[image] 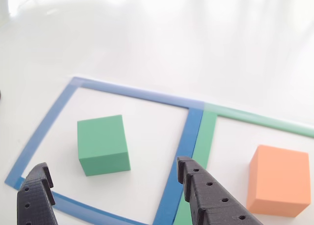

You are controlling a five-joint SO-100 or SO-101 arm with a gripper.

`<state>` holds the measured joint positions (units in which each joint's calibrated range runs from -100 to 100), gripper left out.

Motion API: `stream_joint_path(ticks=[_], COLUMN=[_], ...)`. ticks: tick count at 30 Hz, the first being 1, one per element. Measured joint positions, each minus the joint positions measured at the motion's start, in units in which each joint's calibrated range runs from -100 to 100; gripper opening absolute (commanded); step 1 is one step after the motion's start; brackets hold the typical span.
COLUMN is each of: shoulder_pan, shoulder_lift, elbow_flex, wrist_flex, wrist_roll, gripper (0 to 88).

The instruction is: Tower of hanoi

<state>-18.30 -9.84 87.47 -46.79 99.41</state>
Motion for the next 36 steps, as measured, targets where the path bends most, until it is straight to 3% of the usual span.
stream_joint_path(ticks=[7,36], shoulder_pan=[-0.49,-3.52], shoulder_lift=[10.38,28.11], elbow_flex=[-4.0,-21.76], wrist_flex=[-5.78,-6.66], wrist_roll=[0.0,0.59], gripper=[30.1,29.7])
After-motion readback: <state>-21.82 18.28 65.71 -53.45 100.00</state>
